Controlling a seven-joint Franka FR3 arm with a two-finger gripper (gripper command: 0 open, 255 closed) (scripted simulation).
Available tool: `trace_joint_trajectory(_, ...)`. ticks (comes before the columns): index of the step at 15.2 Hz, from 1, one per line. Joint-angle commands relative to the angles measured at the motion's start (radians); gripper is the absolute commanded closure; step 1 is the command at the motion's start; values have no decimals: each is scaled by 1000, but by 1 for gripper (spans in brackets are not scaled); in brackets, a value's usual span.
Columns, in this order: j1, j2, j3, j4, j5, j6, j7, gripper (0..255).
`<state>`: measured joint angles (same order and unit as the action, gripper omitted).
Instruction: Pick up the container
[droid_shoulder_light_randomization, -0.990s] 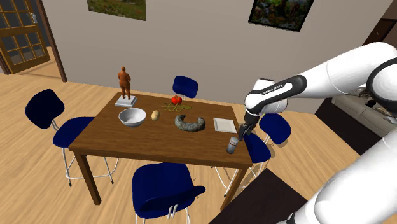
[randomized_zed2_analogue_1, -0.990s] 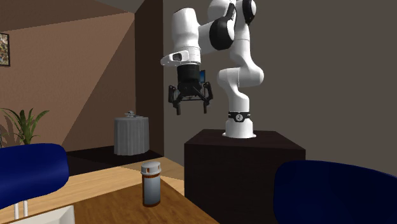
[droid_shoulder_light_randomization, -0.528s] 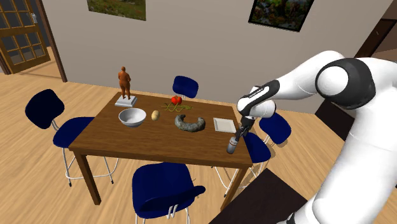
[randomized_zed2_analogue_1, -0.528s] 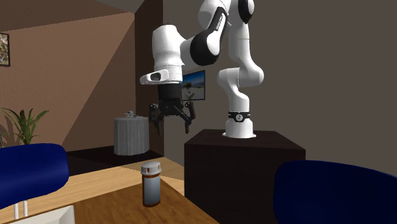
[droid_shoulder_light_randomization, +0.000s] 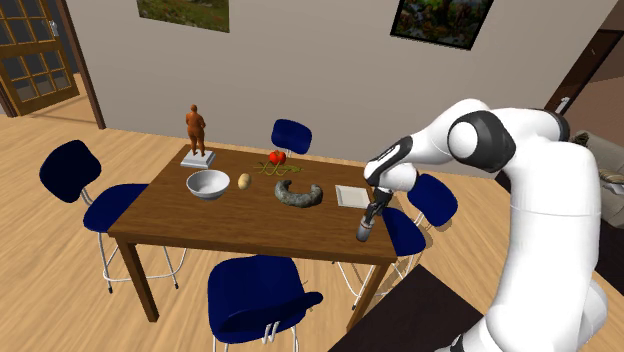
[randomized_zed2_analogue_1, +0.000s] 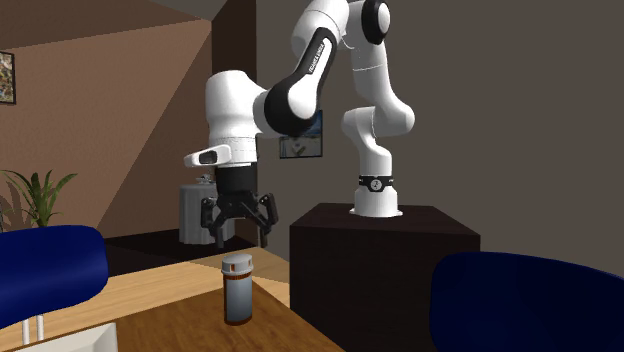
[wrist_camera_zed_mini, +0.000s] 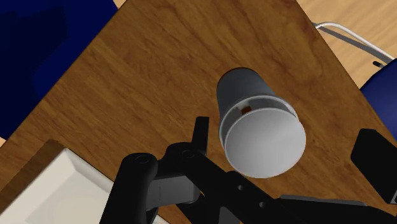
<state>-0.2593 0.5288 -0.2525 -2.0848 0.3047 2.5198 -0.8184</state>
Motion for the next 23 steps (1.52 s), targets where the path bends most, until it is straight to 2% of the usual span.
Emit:
trace_joint_trajectory(1,-13,37,12,15,16,23,-15,0)
trace_joint_trajectory(8,-31,105,36,35,41,70,-34,0)
trace_joint_trajectory(9,-31,105,36,33,41,72,-36,255)
trace_joint_trajectory(18,-31,105,36,35,41,70,-34,255)
trace_joint_trajectory(23,-14,44,15,16,19,28,-17,255)
